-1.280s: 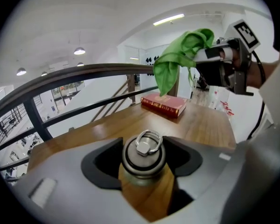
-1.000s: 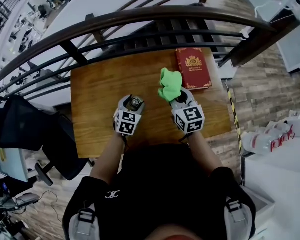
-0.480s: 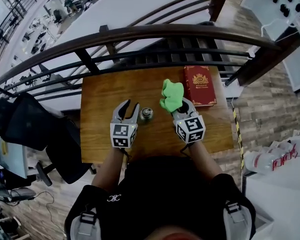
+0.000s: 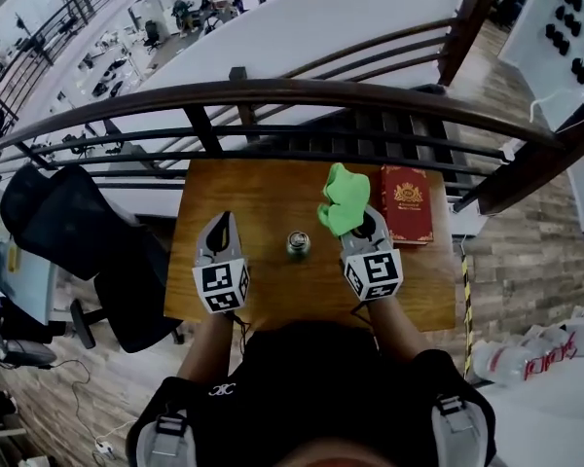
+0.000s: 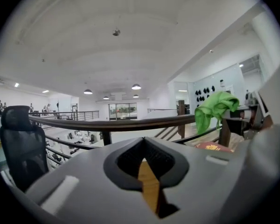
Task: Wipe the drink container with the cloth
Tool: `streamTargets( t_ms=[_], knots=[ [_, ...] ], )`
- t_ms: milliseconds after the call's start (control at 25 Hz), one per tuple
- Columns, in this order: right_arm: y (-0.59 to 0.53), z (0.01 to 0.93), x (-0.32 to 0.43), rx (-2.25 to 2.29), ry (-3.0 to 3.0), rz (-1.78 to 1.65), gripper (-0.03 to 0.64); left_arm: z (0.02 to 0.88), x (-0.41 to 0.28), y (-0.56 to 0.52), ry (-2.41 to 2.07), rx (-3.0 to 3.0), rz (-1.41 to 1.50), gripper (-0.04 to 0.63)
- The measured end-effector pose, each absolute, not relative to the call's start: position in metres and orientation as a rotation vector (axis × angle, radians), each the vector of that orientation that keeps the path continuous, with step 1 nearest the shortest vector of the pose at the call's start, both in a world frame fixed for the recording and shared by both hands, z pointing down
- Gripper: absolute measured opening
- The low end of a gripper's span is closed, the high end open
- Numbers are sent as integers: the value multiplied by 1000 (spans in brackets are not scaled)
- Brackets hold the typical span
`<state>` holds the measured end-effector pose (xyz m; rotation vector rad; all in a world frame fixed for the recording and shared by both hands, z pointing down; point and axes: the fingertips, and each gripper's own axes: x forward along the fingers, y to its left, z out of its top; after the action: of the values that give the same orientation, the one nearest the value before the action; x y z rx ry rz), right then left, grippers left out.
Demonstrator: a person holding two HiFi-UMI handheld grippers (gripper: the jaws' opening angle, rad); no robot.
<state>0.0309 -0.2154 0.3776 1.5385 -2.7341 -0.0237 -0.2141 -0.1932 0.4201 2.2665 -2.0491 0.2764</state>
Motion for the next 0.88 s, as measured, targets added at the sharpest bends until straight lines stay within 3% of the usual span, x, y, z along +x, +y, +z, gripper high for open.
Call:
streamTargets(
  t_ms=[200, 880],
  knots=[
    [-218, 378, 28, 1544, -2732, -14, 48, 410, -241, -184, -2131, 2170, 214, 54],
    [-219, 383, 21, 1554, -2709, 4, 48, 407, -240, -175, -2098, 2187, 201, 54]
  ],
)
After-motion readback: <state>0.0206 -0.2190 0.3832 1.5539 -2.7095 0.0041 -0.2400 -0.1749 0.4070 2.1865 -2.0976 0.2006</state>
